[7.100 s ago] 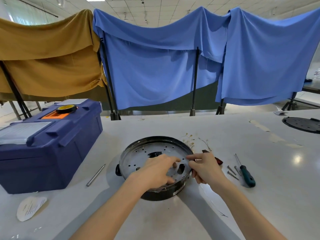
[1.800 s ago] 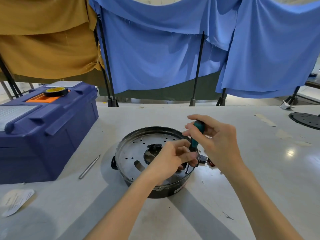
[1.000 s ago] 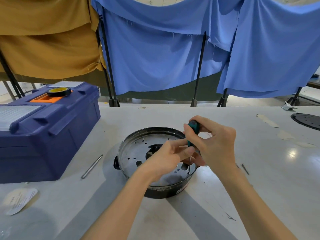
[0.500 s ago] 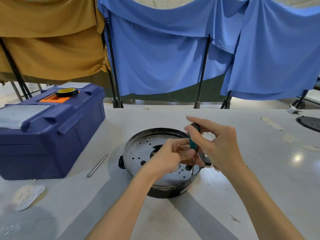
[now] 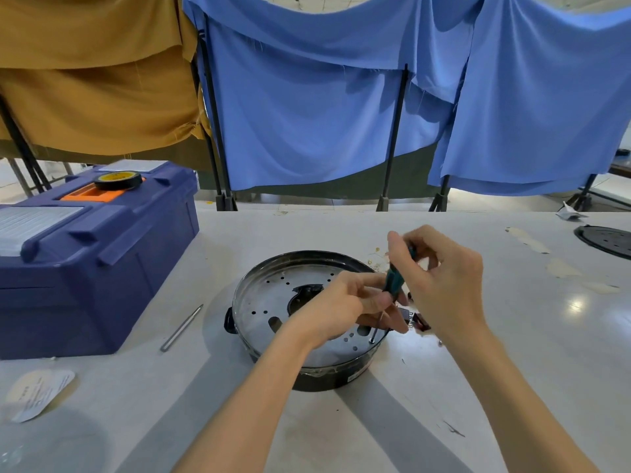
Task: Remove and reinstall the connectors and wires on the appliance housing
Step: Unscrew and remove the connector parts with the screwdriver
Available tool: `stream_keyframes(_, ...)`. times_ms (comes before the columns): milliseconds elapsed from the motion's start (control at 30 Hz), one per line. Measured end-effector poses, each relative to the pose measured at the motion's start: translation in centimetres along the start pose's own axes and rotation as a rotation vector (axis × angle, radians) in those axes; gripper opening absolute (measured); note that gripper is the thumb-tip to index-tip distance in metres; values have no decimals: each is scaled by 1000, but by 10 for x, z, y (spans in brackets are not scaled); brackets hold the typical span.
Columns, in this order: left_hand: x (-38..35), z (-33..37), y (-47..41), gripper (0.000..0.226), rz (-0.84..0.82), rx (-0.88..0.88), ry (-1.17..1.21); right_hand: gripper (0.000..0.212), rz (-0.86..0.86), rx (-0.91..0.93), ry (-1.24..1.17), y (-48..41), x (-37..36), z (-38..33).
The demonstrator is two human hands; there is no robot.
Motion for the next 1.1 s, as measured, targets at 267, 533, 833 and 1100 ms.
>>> stream_keyframes(267, 11, 9, -1, 22, 62, -115, -2, 31, 42, 92, 43, 3, 1, -10)
stream_keyframes(533, 16, 5, -9, 19, 86, -51, -100, 42, 67, -2, 408, 1, 3, -6)
stream_keyframes(833, 153, -2, 4, 48, 669, 200, -1242, 31, 13, 6, 233, 5, -15, -1)
stream_keyframes(1100, 189, -36, -7, 31, 601, 499, -1212, 26, 2, -119, -45, 5, -31, 16)
Point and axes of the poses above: each hand's wrist, its own y-axis away from the middle knuckle, its own x-axis out of the back of the hand, z = x × y, the point moved 10 cm from there along -y, towards the middle knuckle, and after that the axes turned 3 degrees about x, right-handed, at the moved point
